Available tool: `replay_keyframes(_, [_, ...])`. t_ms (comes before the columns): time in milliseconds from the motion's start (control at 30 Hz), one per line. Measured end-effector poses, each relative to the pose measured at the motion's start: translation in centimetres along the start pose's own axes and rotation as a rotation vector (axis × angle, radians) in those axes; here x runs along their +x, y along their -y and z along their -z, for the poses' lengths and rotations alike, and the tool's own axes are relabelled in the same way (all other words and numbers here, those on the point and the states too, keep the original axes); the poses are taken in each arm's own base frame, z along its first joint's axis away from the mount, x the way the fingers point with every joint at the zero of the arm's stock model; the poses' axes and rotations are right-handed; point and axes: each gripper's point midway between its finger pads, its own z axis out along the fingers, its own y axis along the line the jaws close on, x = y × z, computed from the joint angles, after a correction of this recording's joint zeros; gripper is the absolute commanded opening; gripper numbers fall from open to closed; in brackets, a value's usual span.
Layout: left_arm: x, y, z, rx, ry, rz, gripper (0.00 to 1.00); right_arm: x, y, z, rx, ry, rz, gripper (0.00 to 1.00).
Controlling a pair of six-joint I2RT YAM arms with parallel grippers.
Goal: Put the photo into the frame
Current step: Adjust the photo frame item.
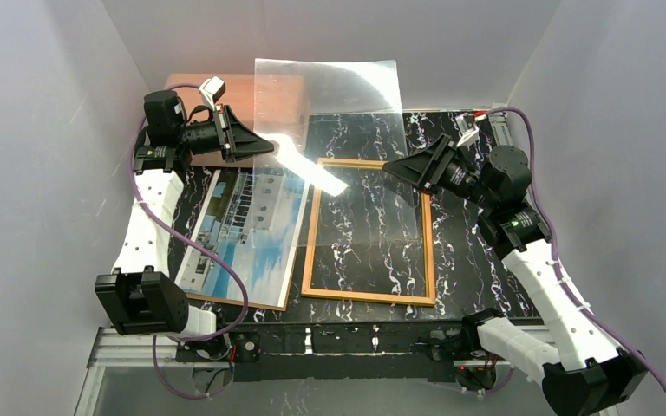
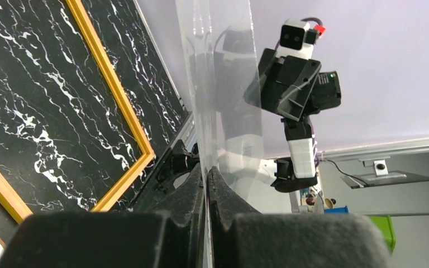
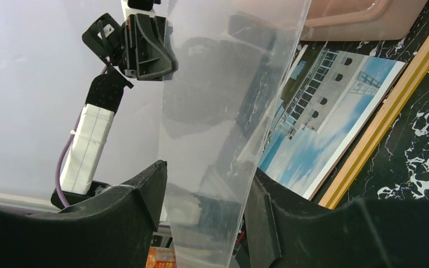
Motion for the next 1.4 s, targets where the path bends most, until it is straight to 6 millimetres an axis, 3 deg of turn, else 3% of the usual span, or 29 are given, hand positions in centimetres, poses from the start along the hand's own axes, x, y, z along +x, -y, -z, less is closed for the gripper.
replay_keyframes(233, [0.9, 1.5, 0.4, 0.062, -0.058, -0.039, 0.0, 0.3, 1.1, -1.2, 0.001, -0.04, -0.009, 0.61])
replay_keyframes(467, [1.7, 2.4, 0.7, 0.11, -0.101, -0.054, 0.0, 0.5, 1.3, -1.6, -0.015, -0.062, 0.007, 0.47])
replay_keyframes(633, [1.9, 2.2, 0.7, 0.109, -0.105, -0.051, 0.0, 0.6, 1.2, -1.6, -0.022, -0.075, 0.012, 0.33])
replay_keyframes(867, [2.8, 1.4, 0.7, 0.087, -0.117, -0.023, 0.0, 0.6, 1.2, -2.1, -0.045, -0.1, 0.014, 0.44])
replay_keyframes(1000, [3.5, 0.5, 0.6, 0.054, -0.129, -0.001, 0.0, 0.1, 0.7, -2.4, -0.058, -0.108, 0.022, 0.3])
replay_keyframes(1067, [3.7, 0.1, 0.6, 0.038, -0.134, 0.003, 0.25, 0.0, 0.7, -2.3, -0.061, -0.109, 0.026, 0.26])
replay_keyframes(1100, [3.8, -0.1, 0.6, 0.029, -0.134, 0.0, 0.44, 0.0, 0.7, -2.3, -0.06, -0.108, 0.028, 0.24])
replay_keyframes(1200, [3.9, -0.8, 0.5, -0.022, -0.129, -0.007, 0.86, -0.2, 0.9, -2.2, -0.051, -0.103, 0.031, 0.17])
replay_keyframes(1267, [3.9, -1.7, 0.5, -0.078, -0.125, -0.016, 0.96, -0.3, 1.4, -2.2, -0.029, -0.095, 0.034, 0.13])
replay_keyframes(1400, [4.0, -5.2, 0.2, -0.265, -0.16, -0.02, 0.98, -0.1, 2.8, -1.6, 0.036, -0.088, 0.017, 0.05])
